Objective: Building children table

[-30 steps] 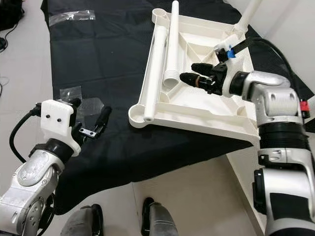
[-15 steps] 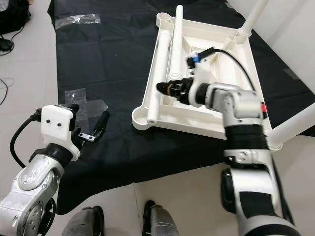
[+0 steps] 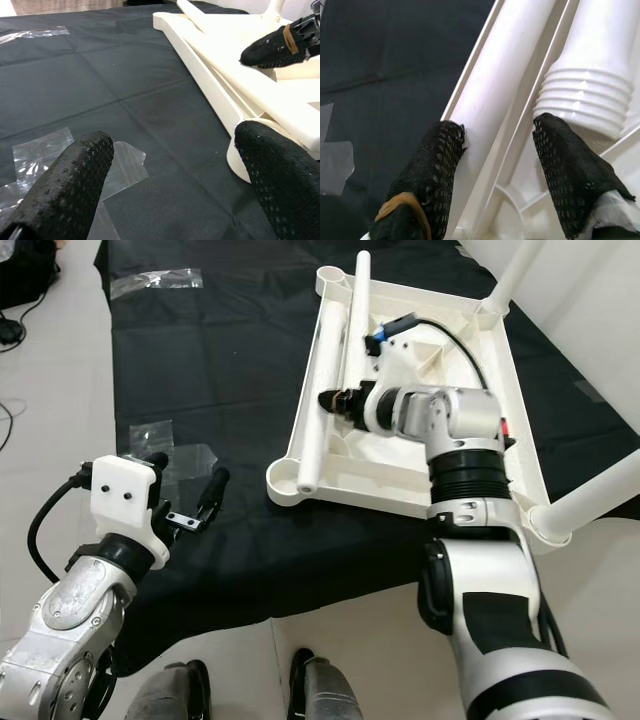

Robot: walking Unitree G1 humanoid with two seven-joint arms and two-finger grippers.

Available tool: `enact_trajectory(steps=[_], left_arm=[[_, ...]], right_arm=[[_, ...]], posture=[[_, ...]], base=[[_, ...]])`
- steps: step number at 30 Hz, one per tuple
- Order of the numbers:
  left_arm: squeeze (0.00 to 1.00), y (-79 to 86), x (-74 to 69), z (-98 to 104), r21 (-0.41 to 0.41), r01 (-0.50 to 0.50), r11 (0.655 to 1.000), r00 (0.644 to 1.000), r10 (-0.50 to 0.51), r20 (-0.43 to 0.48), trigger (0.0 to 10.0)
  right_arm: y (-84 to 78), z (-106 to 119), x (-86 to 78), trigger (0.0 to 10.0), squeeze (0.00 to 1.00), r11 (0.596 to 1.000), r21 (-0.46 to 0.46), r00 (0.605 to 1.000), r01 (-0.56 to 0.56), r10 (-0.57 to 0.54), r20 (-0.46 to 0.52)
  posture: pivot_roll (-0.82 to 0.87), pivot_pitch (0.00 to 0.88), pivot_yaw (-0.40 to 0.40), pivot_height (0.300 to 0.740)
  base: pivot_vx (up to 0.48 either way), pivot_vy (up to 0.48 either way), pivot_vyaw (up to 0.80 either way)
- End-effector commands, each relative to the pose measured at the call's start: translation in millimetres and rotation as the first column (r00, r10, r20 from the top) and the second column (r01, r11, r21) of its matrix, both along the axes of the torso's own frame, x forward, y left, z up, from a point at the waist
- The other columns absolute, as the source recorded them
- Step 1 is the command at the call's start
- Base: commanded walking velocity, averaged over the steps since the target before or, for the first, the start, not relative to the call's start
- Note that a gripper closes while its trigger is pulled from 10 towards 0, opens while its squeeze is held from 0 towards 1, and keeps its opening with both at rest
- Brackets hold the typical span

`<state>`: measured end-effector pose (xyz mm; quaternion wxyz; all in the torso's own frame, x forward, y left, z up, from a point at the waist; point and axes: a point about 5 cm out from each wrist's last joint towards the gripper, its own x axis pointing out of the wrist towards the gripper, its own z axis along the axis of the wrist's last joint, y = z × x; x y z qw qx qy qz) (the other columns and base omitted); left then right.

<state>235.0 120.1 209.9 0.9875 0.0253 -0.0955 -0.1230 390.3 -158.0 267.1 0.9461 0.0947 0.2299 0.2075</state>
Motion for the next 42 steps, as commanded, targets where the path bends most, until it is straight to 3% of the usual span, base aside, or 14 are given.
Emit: enact_trajectory(steps=[1, 10, 20, 23, 35, 36, 37, 42], left_arm=[[0.0, -0.7, -3.9, -0.2, 0.001, -0.003, 1.0, 1.0, 0.003, 0.005, 10.0], [0.0, -0.6, -4.1, -0.3, -0.002, -0.007, 1.0, 1.0, 0.007, 0.007, 10.0], [0.0, 0.3, -4.7, 1.8, -0.004, -0.012, 1.0, 1.0, 0.012, 0.016, 10.0], [0.0, -0.3, -5.1, 3.0, -0.008, -0.012, 1.0, 1.0, 0.012, 0.024, 10.0], [0.0, -2.3, -6.6, 2.4, -0.009, -0.011, 1.0, 1.0, 0.011, 0.019, 10.0], [0.0, -2.2, -7.0, 2.2, -0.008, -0.011, 1.0, 1.0, 0.012, 0.018, 10.0], [0.0, -2.1, -7.4, 2.3, -0.008, -0.012, 1.0, 1.0, 0.012, 0.018, 10.0], [0.0, -1.1, -7.6, 2.2, -0.01, -0.017, 1.0, 1.0, 0.017, 0.017, 10.0]], right_arm=[[1.3, -0.8, -0.3, 10.0, 0.0, 1.0, 0.005, 1.0, 0.003, -0.003, -0.025], [23.2, 5.1, 0.7, 10.0, 0.0, 0.994, 0.101, 0.996, -0.037, 0.044, -0.073], [41.7, -6.7, -2.0, 10.0, 0.0, 0.994, 0.061, 0.99, -0.095, 0.101, -0.102], [47.6, -25.6, -2.2, 10.0, 0.0, 0.995, 0.022, 0.984, -0.099, 0.102, -0.147], [60.2, -40.6, -2.9, 9.6, 0.0, 0.994, 0.032, 0.975, -0.109, 0.113, -0.192], [60.6, -42.1, -2.7, 4.3, 0.0, 0.994, 0.026, 0.975, -0.11, 0.113, -0.193], [60.8, -43.4, -2.5, 0.0, 0.0, 0.994, 0.023, 0.975, -0.108, 0.11, -0.195], [60.8, -47.0, -1.5, 0.0, 0.0, 0.995, 0.017, 0.974, -0.097, 0.098, -0.203]], posture=[[-0.02, 0.195, -0.122, 0.74], [-0.03, 0.192, -0.126, 0.74], [-0.02, 0.193, -0.126, 0.74], [-0.03, 0.19, -0.129, 0.74], [-0.02, 0.191, -0.141, 0.74], [-0.02, 0.19, -0.143, 0.74], [-0.02, 0.191, -0.145, 0.74], [-0.03, 0.192, -0.149, 0.74]], base=[[0.0, 0.0, 0.0], [0.0, 0.0, 0.0], [0.0, 0.0, 0.0], [0.0, 0.0, 0.0], [0.0, 0.0, 0.0], [0.0, 0.0, 0.0], [0.0, 0.0, 0.0], [0.0, 0.0, 0.0]])
